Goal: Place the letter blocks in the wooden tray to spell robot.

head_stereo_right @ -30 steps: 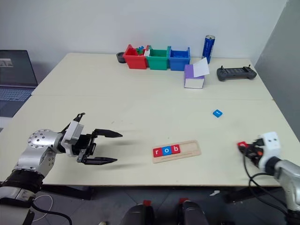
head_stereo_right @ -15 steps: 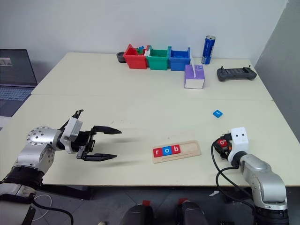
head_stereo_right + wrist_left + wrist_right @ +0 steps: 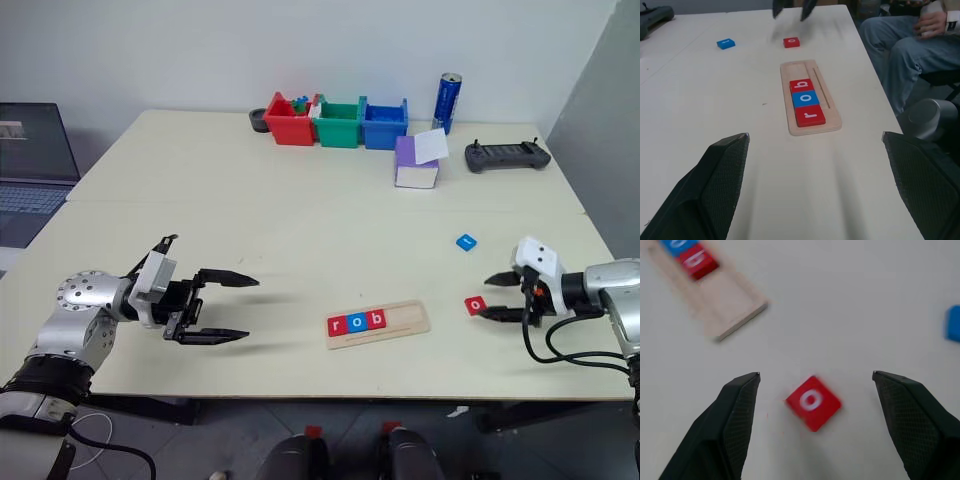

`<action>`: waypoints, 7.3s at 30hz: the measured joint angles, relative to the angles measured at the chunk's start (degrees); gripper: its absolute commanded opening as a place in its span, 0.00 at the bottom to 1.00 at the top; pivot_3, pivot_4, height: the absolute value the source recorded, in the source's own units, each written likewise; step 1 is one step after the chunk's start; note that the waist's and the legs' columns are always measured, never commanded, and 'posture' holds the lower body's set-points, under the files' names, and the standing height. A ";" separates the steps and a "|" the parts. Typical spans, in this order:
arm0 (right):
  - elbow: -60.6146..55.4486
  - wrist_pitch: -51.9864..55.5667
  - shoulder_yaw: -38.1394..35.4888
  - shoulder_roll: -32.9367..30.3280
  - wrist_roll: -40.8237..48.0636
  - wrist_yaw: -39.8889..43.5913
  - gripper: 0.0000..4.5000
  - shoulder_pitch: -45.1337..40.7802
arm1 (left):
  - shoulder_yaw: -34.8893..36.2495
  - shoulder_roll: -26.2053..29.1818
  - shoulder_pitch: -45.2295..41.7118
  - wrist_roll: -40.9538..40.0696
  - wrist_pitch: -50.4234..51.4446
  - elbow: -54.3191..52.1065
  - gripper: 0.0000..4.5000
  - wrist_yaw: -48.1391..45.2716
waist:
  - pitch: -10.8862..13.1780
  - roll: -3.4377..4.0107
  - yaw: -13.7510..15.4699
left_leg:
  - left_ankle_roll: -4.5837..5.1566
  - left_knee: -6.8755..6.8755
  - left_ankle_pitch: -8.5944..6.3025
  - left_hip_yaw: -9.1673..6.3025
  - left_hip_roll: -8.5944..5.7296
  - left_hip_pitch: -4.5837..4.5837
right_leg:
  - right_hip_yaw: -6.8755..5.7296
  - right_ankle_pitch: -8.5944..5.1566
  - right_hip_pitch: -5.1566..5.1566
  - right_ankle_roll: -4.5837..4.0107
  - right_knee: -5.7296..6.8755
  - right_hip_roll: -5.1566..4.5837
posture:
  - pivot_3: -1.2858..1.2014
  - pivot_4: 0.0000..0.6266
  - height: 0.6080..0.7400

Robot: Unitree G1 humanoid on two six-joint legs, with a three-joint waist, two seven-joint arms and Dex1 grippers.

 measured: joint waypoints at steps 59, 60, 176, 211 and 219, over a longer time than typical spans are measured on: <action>-7.68 -3.02 13.84 17.31 -13.16 -0.26 0.32 -12.52 | 11.35 -0.26 10.05 2.78 6.00 -11.99 1.00 -0.01 | 0.10 0.17 0.24 | -0.09 0.02 0.04 0.11 0.03 0.08 | -0.01 -0.05 0.03 -0.14 0.14 -0.13 | 0.52 0.24 1.00; -7.42 -3.39 14.21 17.34 -13.56 -0.33 0.32 -12.73 | 11.39 -0.34 10.11 2.90 6.20 -12.04 1.00 -0.01 | 0.10 0.17 0.24 | -0.09 0.02 0.04 0.11 0.03 0.08 | -0.01 -0.05 0.03 -0.14 0.14 -0.13 | 0.52 0.24 1.00; -14.72 9.44 8.62 22.69 -6.88 -12.51 0.02 -1.61 | 15.81 -5.62 13.28 6.85 7.88 -16.19 1.00 0.02 | 0.08 0.15 0.15 | -0.08 -0.02 0.03 0.09 0.08 0.09 | -0.02 -0.04 0.03 -0.13 0.13 -0.08 | 0.52 0.24 1.00; -17.96 8.36 8.18 16.78 -3.69 -8.96 0.02 -0.32 | 15.80 -5.49 13.02 6.86 7.90 -16.01 1.00 0.01 | 0.07 0.13 0.25 | -0.07 -0.02 0.02 0.08 0.07 0.08 | -0.02 -0.05 0.04 -0.12 0.09 -0.07 | 0.52 0.24 1.00; -18.31 8.88 9.02 15.61 -3.31 -8.52 0.02 0.61 | 15.80 -5.51 12.52 6.91 7.93 -16.01 1.00 0.01 | 0.07 0.13 0.27 | -0.07 -0.02 0.03 0.08 0.08 0.09 | -0.03 -0.05 0.03 -0.12 0.10 -0.07 | 0.52 0.24 1.00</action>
